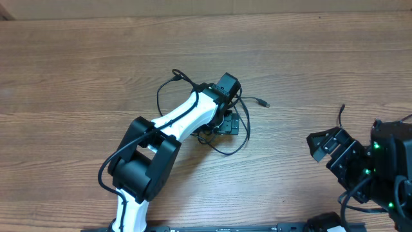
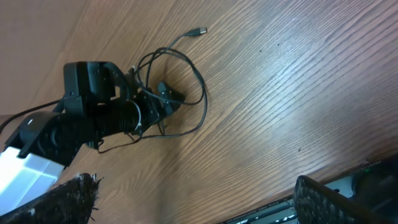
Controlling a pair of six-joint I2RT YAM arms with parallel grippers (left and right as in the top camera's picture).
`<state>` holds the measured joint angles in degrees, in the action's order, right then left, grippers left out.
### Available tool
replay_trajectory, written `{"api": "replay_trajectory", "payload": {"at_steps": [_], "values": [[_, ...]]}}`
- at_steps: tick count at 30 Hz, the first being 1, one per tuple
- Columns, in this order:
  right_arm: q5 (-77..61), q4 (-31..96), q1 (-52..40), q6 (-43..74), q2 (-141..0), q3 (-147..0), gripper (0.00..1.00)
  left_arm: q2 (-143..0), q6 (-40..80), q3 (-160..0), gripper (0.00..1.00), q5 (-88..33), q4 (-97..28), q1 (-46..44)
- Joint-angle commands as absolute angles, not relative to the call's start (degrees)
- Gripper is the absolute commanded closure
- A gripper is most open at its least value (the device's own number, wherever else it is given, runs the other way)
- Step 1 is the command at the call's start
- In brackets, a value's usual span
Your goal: Untangle cables
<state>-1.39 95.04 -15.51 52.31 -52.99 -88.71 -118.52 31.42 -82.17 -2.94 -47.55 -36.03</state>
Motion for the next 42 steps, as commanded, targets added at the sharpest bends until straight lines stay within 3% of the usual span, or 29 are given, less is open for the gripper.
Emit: {"api": "replay_trajectory", "payload": {"at_steps": [1, 17, 25, 38, 42], "values": [[0.62, 93.56, -15.75, 52.56, -52.97, -87.02, 0.00, -118.02, 31.94, -82.30, 0.01, -3.84, -47.29, -36.36], [-2.66, 76.18, -15.81, 57.25, -52.97, -62.67, 0.00, -118.02, 31.94, -82.30, 0.00, -3.84, -47.29, -36.36], [-3.55, 71.20, -19.44, 57.30, -48.38, -52.82, 0.00, -118.02, 31.94, -82.30, 0.00, -1.89, -40.01, -36.36], [-4.08, 63.07, -25.43, 61.52, -45.60, -45.43, 0.00, -117.99, 29.21, -82.52, 0.00, -4.89, -38.65, -35.99], [-5.06, 62.83, -25.45, 61.49, -45.60, -45.43, 0.00, -117.95, 25.45, -85.84, 0.00, -6.24, -45.56, -34.22]]}}
